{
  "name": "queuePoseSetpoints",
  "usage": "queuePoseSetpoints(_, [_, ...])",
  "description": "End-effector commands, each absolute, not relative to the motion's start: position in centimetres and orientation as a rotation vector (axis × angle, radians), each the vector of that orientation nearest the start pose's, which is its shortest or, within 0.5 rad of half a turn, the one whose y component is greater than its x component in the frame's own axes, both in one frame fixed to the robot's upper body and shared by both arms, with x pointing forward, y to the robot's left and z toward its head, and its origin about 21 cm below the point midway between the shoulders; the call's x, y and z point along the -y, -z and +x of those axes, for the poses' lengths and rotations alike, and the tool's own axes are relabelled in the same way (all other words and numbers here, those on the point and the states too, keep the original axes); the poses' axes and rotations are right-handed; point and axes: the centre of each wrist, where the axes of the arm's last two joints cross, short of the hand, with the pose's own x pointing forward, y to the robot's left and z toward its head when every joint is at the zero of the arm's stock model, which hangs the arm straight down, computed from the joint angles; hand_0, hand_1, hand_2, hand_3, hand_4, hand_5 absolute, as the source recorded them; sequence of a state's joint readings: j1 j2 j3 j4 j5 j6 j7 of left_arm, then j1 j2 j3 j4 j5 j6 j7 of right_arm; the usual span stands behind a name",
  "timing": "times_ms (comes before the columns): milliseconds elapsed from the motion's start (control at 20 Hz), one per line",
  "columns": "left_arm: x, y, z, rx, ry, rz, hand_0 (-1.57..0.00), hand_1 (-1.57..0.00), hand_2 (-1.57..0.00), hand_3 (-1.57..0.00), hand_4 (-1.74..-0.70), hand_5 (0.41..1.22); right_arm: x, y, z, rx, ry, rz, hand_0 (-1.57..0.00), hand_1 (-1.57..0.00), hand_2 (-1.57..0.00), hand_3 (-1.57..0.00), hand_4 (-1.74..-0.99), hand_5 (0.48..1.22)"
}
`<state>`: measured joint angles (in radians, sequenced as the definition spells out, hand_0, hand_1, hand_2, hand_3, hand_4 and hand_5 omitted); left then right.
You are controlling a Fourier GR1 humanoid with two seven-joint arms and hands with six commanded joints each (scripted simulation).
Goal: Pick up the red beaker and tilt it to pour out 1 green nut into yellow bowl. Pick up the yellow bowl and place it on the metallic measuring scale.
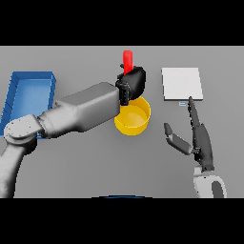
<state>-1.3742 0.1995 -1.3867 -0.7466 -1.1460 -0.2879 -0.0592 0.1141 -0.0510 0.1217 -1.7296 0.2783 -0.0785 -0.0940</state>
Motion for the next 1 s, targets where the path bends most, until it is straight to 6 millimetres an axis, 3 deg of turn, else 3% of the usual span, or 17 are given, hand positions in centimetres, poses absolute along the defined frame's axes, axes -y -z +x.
queuePoseSetpoints(0, [-0.3, -11.8, 39.1, -0.706, -2.476, -1.301, -1.57, -1.57, -1.57, -1.57, -1.72, 1.221, 22.0, -1.4, 21.8, 1.726, -0.253, -0.233, 0.00, 0.00, 0.00, 0.00, -1.154, 0.635])
queuePoseSetpoints(100, [-0.2, -13.7, 39.7, -0.674, -2.462, -1.284, -1.57, -1.57, -1.57, -1.57, -1.72, 1.221, 22.1, -1.3, 21.6, 1.738, -0.244, -0.227, 0.00, 0.00, 0.00, 0.00, -1.153, 0.636])
queuePoseSetpoints(300, [-0.2, -19.8, 42.0, -0.676, -2.365, -1.467, -1.57, -1.57, -1.57, -1.57, -1.73, 1.221, 22.3, -1.1, 21.6, 1.750, -0.260, -0.207, 0.00, 0.00, 0.00, 0.00, -1.154, 0.654])
queuePoseSetpoints(400, [-1.8, -23.8, 43.5, -0.744, -2.346, -1.575, -1.57, -1.57, -1.57, -1.18, -1.73, 1.221, 21.8, -1.0, 21.9, 1.743, -0.272, -0.215, 0.00, 0.00, 0.00, 0.00, -1.160, 0.660])
queuePoseSetpoints(500, [-3.1, -27.2, 44.7, -0.865, -2.355, -1.757, -1.57, -1.57, -1.57, -1.32, -1.73, 1.221, 21.8, -1.1, 21.9, 1.753, -0.277, -0.214, 0.00, 0.00, 0.00, 0.00, -1.161, 0.661])
queuePoseSetpoints(600, [-5.4, -30.2, 46.0, -1.107, -2.399, -1.911, -1.57, -1.57, -1.57, -1.41, -1.73, 1.221, 21.6, -1.1, 22.0, 1.757, -0.264, -0.187, 0.00, 0.00, 0.00, 0.00, -1.156, 0.658])
queuePoseSetpoints(750, [-10.6, -33.6, 47.4, -1.718, -2.433, -2.124, -1.57, -1.57, -1.57, -1.43, -1.74, 1.221, 21.6, -1.1, 22.5, 1.742, -0.300, -0.250, 0.00, 0.00, 0.00, 0.00, -1.140, 0.637])
queuePoseSetpoints(950, [-19.0, -34.0, 48.6, -2.419, -2.279, -2.299, -1.57, -1.57, -1.57, -1.43, -1.74, 1.221, 21.5, -1.1, 22.8, 1.773, -0.265, -0.186, 0.00, 0.00, 0.00, 0.00, -1.110, 0.623])
